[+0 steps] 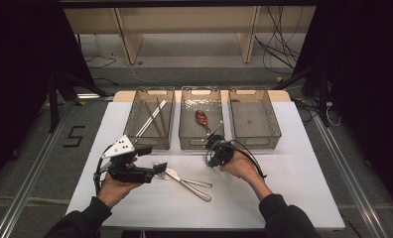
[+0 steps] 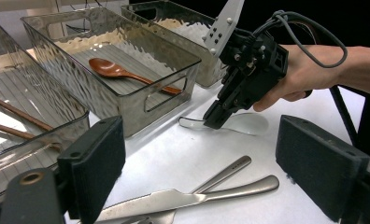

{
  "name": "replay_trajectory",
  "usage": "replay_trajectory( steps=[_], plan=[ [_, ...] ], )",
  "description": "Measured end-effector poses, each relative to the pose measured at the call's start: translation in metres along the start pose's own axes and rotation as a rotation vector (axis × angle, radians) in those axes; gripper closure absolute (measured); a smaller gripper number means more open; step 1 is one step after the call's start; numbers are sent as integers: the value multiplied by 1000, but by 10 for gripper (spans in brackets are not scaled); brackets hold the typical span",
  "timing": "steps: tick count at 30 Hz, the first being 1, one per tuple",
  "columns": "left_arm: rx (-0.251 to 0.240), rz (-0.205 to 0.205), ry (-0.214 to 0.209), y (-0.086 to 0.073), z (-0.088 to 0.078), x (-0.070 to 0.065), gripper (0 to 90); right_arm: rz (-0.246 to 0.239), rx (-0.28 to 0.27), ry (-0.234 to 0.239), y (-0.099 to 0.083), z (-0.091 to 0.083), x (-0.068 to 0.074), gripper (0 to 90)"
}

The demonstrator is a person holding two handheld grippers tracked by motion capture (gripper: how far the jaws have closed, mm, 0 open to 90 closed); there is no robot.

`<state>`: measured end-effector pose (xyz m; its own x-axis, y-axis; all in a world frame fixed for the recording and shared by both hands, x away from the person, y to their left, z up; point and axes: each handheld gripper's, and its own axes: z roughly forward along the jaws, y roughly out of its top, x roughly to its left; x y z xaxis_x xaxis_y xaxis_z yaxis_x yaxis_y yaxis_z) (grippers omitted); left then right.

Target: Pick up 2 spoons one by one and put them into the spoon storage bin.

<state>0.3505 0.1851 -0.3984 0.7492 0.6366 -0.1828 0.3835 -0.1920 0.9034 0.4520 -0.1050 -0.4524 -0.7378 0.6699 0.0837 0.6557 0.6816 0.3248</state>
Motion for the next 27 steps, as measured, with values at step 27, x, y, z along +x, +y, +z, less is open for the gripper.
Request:
replay_trajectory(
  steps=[27],
  plan=[
    [2, 1, 4, 0, -1, 1, 156, -9, -134, 8, 2, -35, -1, 869]
  ],
)
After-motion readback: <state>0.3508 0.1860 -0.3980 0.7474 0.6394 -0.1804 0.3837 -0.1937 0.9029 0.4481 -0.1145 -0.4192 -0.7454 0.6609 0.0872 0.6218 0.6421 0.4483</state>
